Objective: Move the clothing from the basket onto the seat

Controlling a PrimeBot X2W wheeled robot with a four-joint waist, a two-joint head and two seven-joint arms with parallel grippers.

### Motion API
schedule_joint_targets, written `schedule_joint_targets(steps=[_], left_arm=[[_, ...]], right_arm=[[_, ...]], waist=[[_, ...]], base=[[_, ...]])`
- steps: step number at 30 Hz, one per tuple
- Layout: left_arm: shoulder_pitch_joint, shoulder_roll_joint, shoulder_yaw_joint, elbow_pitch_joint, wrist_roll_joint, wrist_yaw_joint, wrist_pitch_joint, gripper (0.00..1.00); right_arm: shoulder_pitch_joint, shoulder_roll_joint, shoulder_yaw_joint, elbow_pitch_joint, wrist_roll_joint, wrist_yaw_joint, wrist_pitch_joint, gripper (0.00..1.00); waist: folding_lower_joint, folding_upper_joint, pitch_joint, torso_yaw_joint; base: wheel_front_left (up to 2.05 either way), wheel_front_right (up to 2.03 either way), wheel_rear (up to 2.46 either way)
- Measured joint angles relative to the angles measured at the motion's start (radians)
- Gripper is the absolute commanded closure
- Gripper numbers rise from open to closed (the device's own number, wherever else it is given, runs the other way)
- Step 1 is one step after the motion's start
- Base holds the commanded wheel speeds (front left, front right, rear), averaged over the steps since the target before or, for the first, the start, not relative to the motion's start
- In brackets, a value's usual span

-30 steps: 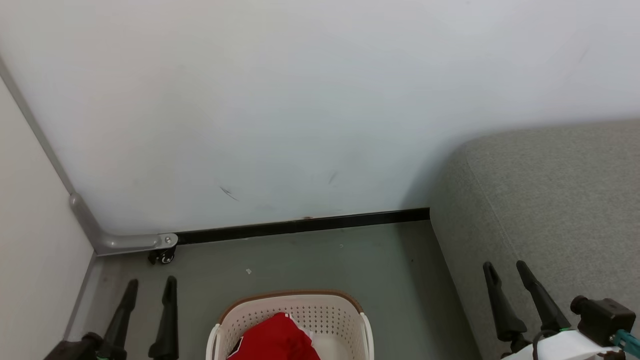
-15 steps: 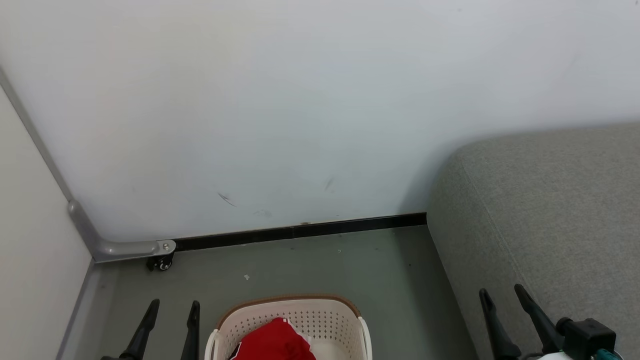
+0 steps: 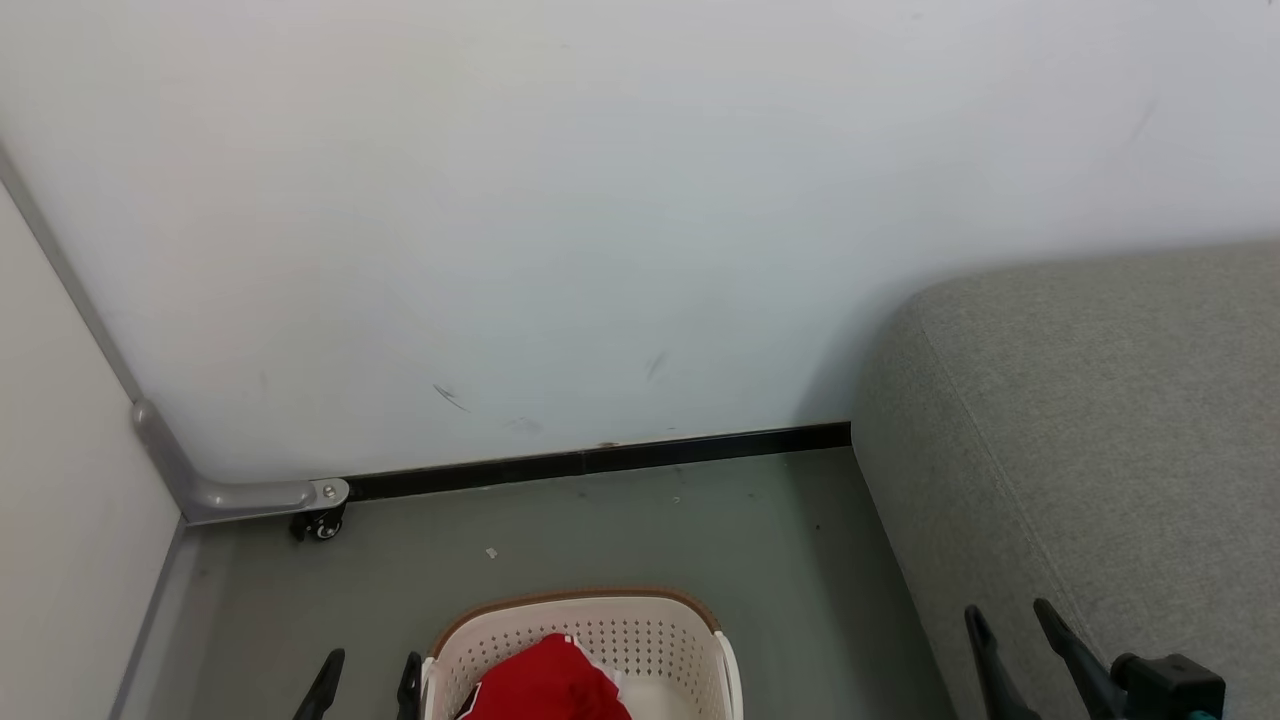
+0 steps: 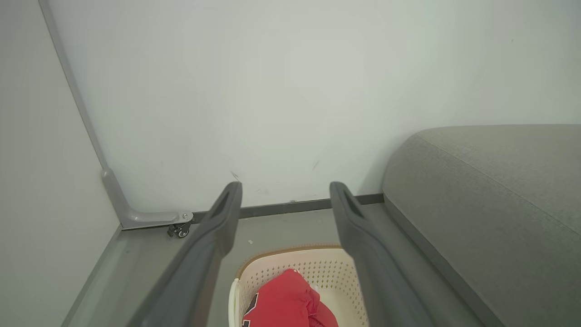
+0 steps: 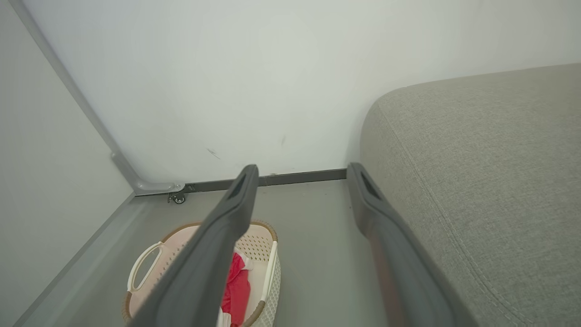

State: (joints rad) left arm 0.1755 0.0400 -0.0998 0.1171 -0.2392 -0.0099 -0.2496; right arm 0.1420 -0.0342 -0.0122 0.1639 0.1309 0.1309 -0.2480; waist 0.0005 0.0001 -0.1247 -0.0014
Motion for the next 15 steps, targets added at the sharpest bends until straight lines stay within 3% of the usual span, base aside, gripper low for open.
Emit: schedule_joint_targets(steps=[15], left_arm=[[-0.006, 0.000, -0.002, 0.011, -0.001, 0.019, 0.000, 0.00]], right_arm=[[-0.006, 0.000, 0.011, 0.016, 0.000, 0.000, 0.000, 0.00]], waist=[[-0.0001, 0.0000, 0.001, 0.002]], base=[[0.00, 0.00, 0.00]])
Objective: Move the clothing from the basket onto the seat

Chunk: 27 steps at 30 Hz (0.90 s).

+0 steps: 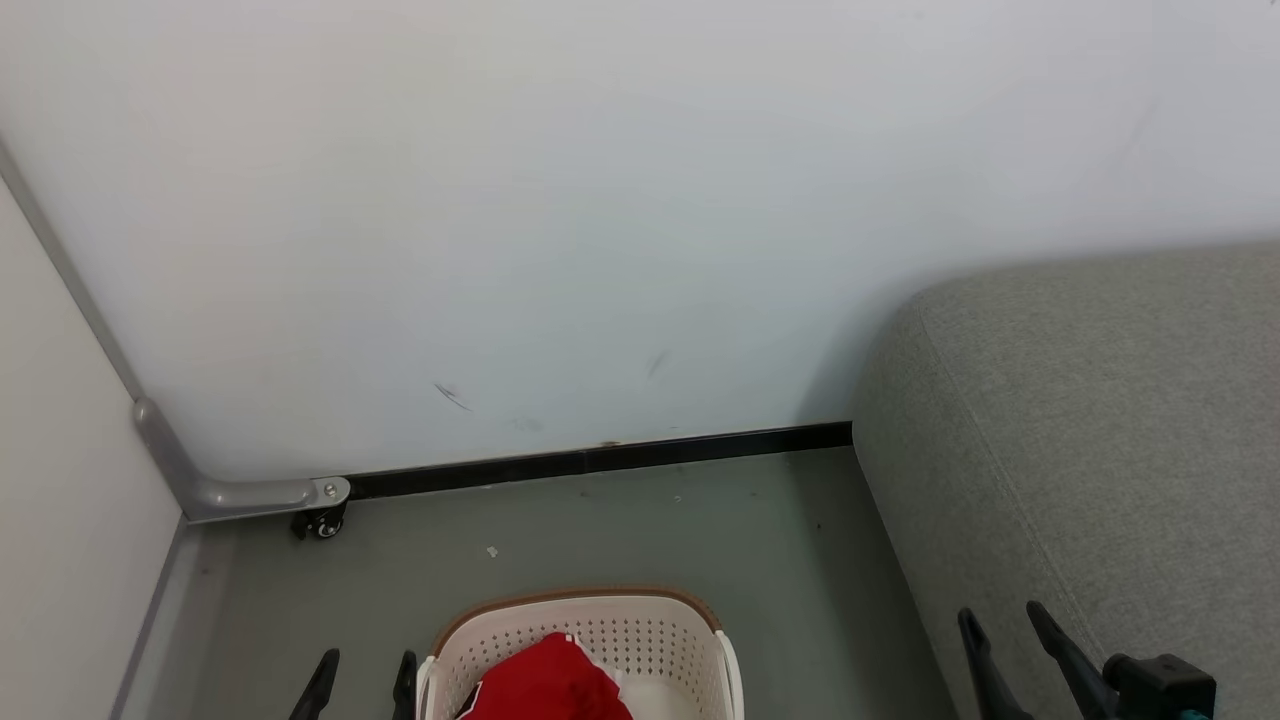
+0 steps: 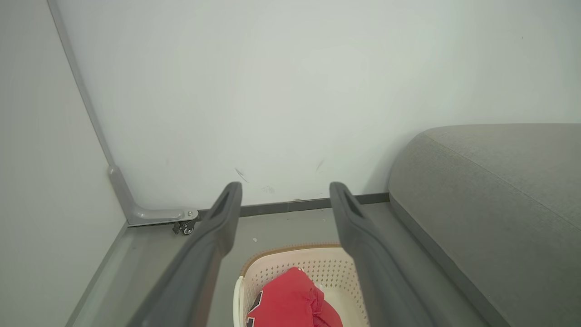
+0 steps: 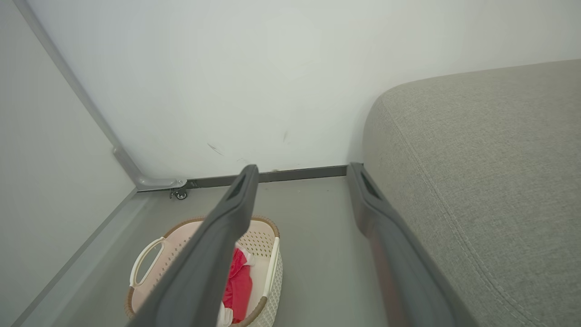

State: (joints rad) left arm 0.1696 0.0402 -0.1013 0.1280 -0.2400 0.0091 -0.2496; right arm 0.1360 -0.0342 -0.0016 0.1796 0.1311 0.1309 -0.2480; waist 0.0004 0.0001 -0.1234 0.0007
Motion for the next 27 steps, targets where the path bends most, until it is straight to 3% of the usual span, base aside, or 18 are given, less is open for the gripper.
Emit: schedule_joint_targets(steps=[27], left_arm=[[-0.003, 0.000, 0.001, -0.001, -0.017, -0.012, 0.000, 0.00]], right_arm=[[-0.001, 0.000, 0.000, 0.003, 0.000, 0.000, 0.000, 0.00]], waist=[[0.0000, 0.0000, 0.028, -0.014]], base=[[0.00, 0.00, 0.00]])
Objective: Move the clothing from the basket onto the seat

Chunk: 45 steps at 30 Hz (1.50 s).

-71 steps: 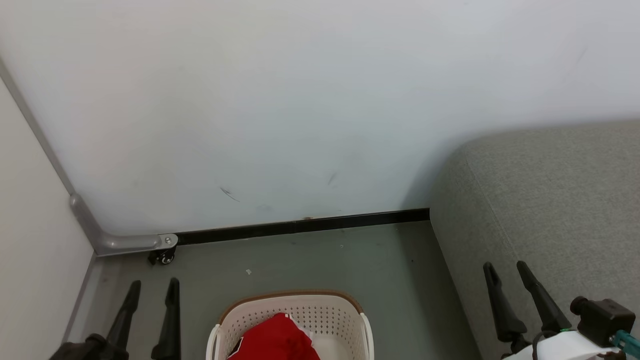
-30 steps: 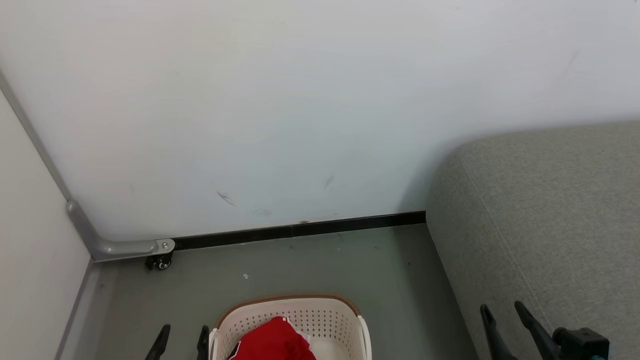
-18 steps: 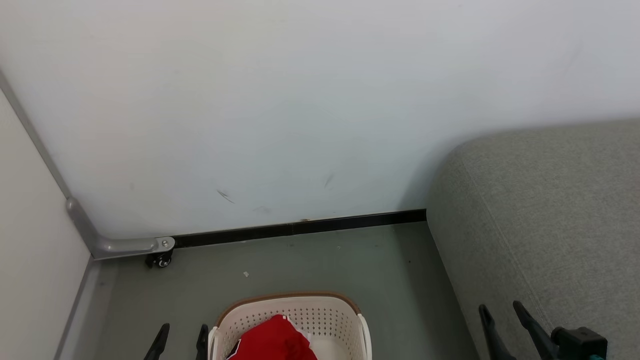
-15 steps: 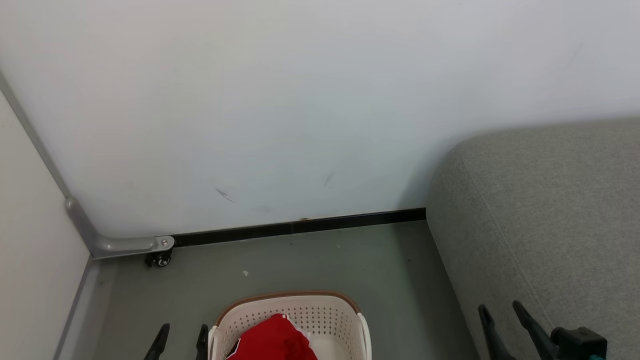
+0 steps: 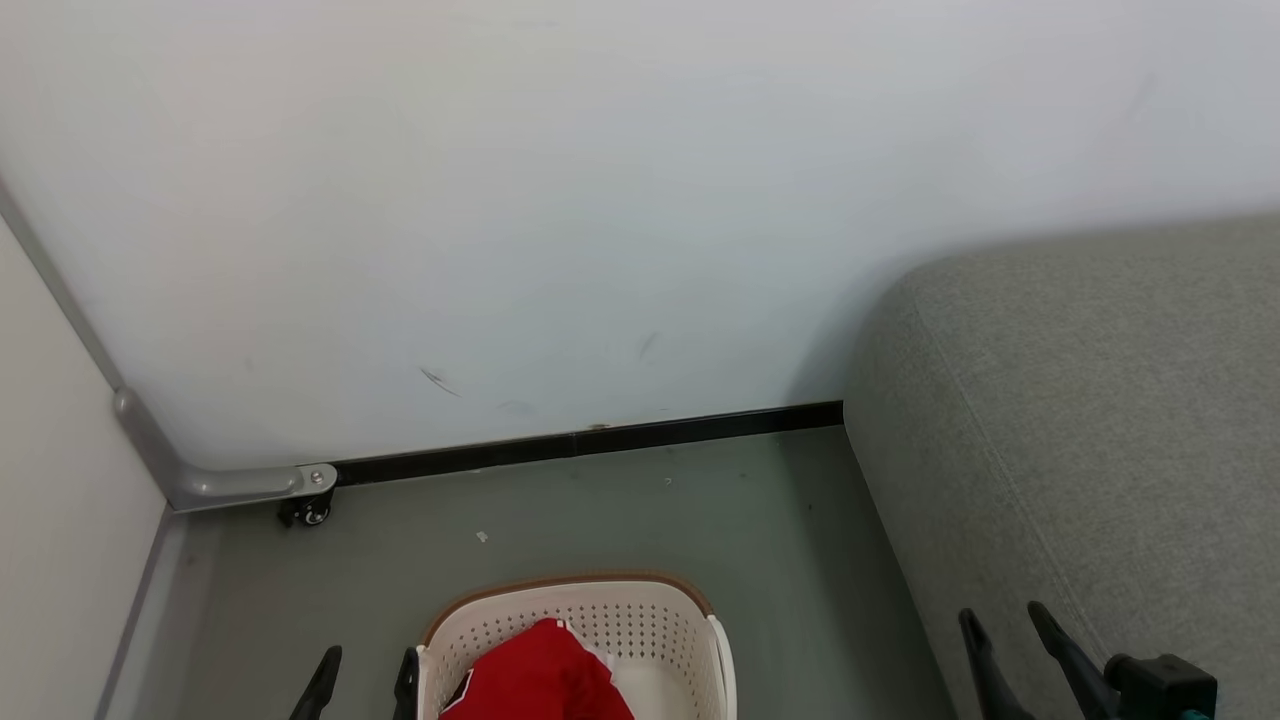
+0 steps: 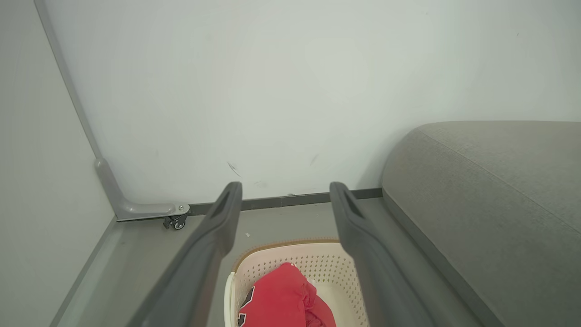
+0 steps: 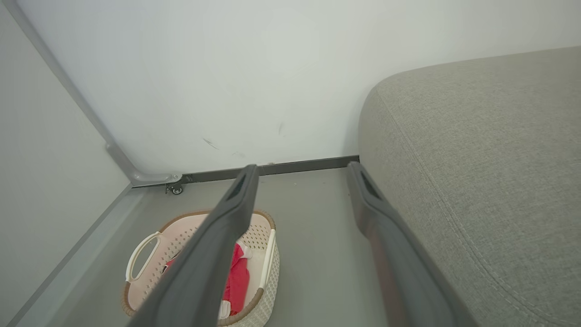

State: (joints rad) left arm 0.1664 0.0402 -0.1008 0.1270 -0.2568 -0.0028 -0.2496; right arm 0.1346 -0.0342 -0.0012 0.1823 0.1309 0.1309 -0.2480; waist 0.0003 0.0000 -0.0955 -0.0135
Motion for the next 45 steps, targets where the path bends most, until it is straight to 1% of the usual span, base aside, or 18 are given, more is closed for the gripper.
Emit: schedule_joint_targets(steps=[13, 17, 22, 24, 29, 37, 45], left_arm=[[0.000, 0.000, 0.002, 0.001, -0.016, -0.023, 0.000, 0.00], [0.000, 0.000, 0.007, 0.014, -0.047, -0.030, 0.000, 0.00], [0.000, 0.001, 0.003, 0.038, -0.049, -0.054, 0.000, 0.00], [0.000, 0.000, 0.004, 0.040, -0.049, -0.055, 0.000, 0.00], [-0.019, 0.001, 0.000, 0.066, -0.041, -0.080, 0.000, 0.00], [-0.079, 0.003, 0.016, 0.090, -0.005, -0.090, 0.000, 0.00], [-0.143, 0.057, 0.027, 0.142, 0.021, -0.107, 0.000, 0.00]], right_arm=[[0.023, 0.000, -0.011, -0.002, -0.001, 0.000, 0.000, 0.00], [0.055, 0.000, -0.010, -0.005, -0.008, 0.000, 0.000, 0.00], [0.075, 0.001, -0.018, -0.023, -0.008, 0.000, 0.000, 0.00], [0.089, 0.001, -0.020, -0.040, -0.008, 0.000, 0.000, 0.00], [0.119, 0.002, 0.001, -0.072, -0.013, 0.000, 0.000, 0.00], [0.135, 0.002, 0.008, -0.142, -0.030, 0.000, 0.000, 0.00], [0.149, 0.002, 0.010, -0.239, -0.026, 0.001, 0.000, 0.00]], waist=[[-0.0001, 0.0000, 0.035, -0.031], [0.0000, 0.0000, 0.053, -0.043], [-0.0002, 0.0000, 0.081, -0.058], [-0.0001, 0.0000, 0.094, -0.065], [-0.0001, 0.0000, 0.130, -0.084], [-0.0001, 0.0000, 0.199, -0.119], [-0.0002, 0.0000, 0.290, -0.169]], base=[[0.00, 0.00, 0.00], [0.00, 0.00, 0.00], [0.00, 0.00, 0.00], [0.00, 0.00, 0.00], [0.00, 0.00, 0.00], [0.00, 0.00, 0.00], [0.00, 0.00, 0.00]])
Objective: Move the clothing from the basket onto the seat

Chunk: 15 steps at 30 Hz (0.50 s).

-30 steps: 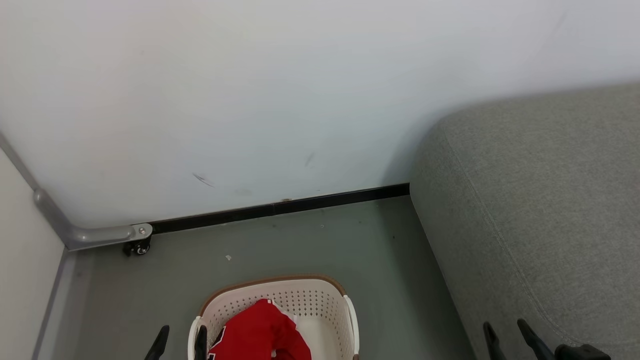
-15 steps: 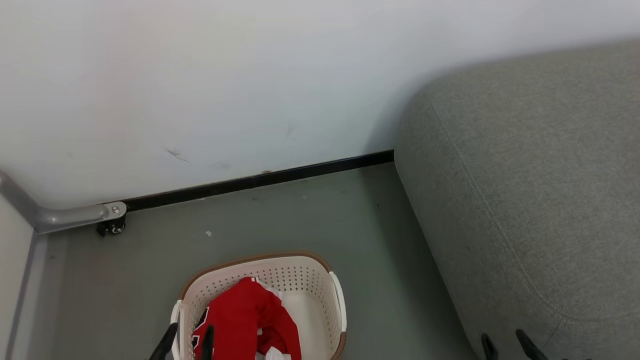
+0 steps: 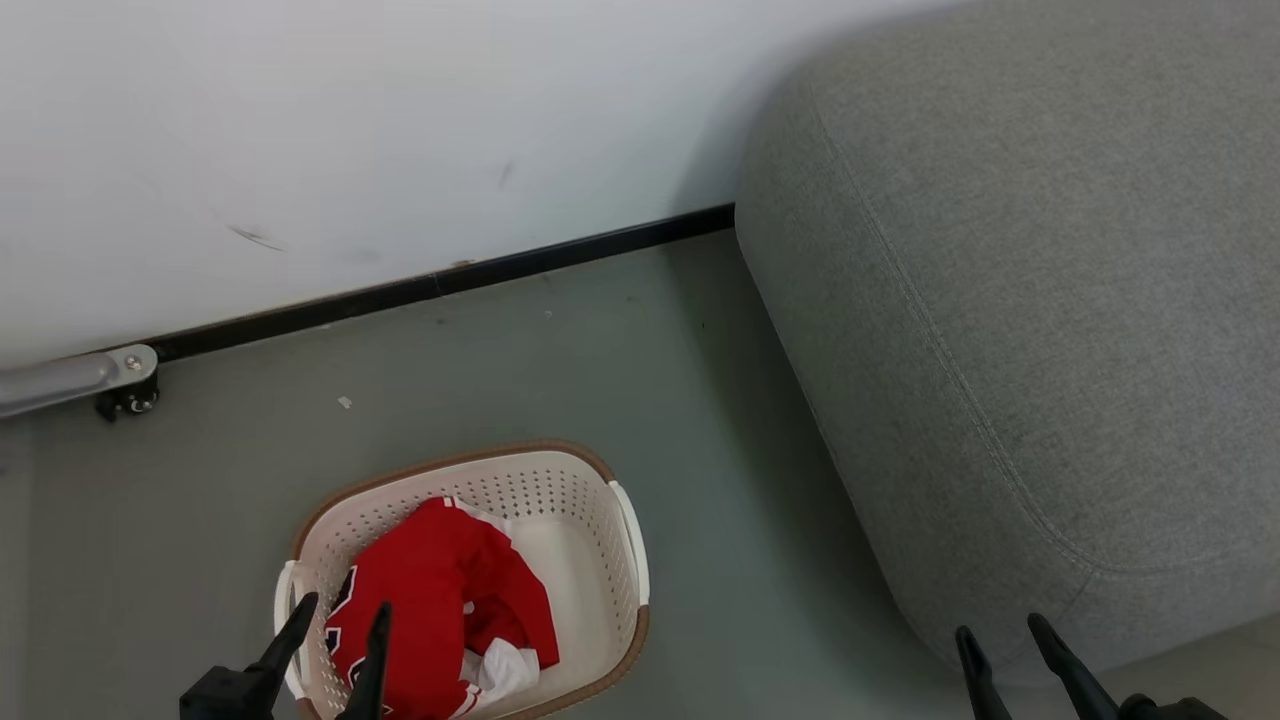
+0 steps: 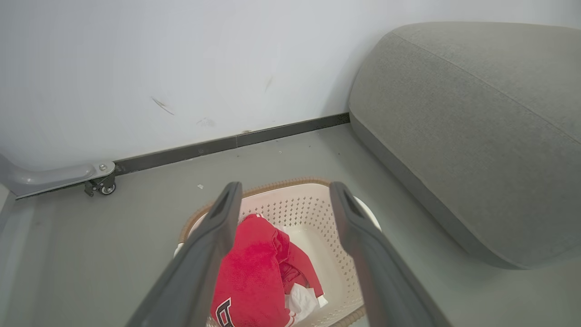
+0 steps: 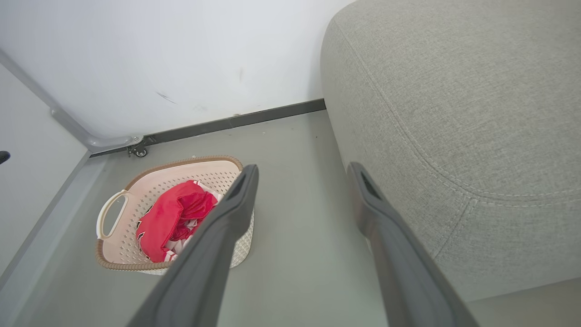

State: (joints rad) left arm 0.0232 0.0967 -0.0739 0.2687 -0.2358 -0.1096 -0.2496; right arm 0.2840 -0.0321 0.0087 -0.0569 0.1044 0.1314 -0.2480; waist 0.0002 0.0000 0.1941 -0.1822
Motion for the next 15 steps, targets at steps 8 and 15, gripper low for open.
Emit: schedule_joint_targets(steps=[8, 15], left_arm=[[-0.064, 0.053, -0.012, 0.094, 0.029, -0.008, 0.000, 0.00], [-0.138, 0.103, -0.022, 0.166, 0.053, -0.009, 0.000, 0.00]], right_arm=[[0.000, 0.000, 0.028, -0.053, 0.011, 0.000, 0.000, 0.00], [-0.002, 0.000, 0.083, -0.086, 0.021, 0.000, 0.000, 0.00]], waist=[[0.0000, 0.0000, 0.086, -0.052], [0.0000, 0.0000, 0.162, -0.095]], base=[[0.00, 0.00, 0.00], [0.00, 0.00, 0.00]])
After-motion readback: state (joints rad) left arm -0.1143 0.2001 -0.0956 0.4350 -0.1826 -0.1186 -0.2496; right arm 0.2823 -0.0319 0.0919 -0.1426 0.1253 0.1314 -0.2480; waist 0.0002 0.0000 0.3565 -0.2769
